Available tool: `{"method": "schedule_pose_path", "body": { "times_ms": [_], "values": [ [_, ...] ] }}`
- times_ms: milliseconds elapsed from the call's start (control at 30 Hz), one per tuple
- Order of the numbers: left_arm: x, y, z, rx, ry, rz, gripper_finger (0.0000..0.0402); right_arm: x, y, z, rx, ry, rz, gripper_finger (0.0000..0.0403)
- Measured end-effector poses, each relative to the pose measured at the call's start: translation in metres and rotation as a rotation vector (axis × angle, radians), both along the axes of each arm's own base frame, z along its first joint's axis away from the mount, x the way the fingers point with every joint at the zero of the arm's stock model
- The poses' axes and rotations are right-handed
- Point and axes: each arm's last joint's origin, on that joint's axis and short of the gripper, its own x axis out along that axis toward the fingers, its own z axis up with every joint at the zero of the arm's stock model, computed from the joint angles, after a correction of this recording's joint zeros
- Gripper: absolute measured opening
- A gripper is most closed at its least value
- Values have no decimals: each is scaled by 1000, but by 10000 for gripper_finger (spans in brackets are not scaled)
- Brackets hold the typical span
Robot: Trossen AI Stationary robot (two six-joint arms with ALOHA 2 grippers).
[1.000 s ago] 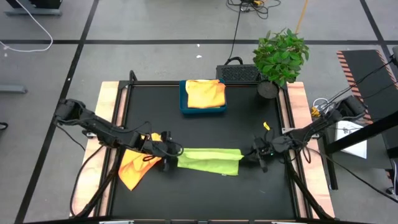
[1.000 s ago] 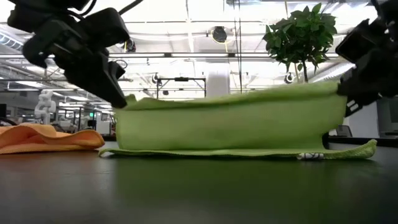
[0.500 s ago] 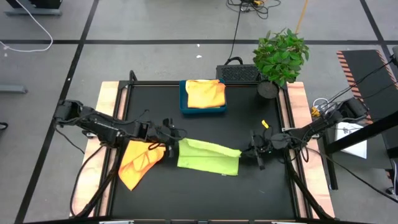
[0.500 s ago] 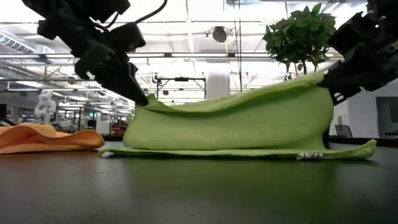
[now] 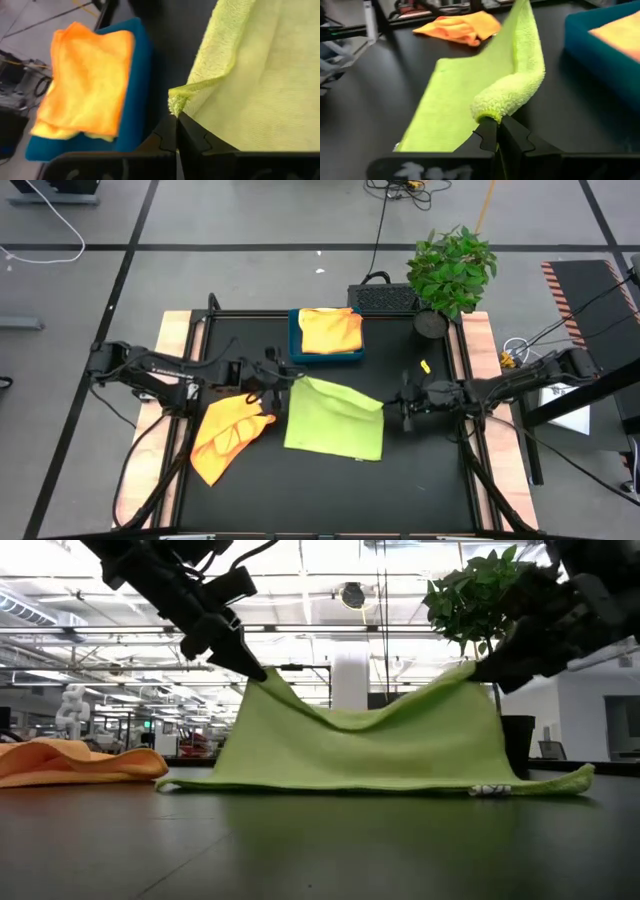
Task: Fold microfiber towels
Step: Fold the green microfiber cloth
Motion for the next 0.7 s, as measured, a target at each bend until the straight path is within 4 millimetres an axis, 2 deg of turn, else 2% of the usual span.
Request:
{"method": "schedule_pose_path", "body": {
  "times_ms": [200,333,700],
  "values": [
    [-2,16,0,13,21,64,3,-6,-17,0,-51,72,-128,0],
    [-6,19,-4,-28,61,74,3,-8,-20,-5,-49,125,-142,0],
    [-16,-14,-33,-151,124,-67,2,-18,-2,-28,140,75,18,0]
  ]
}}
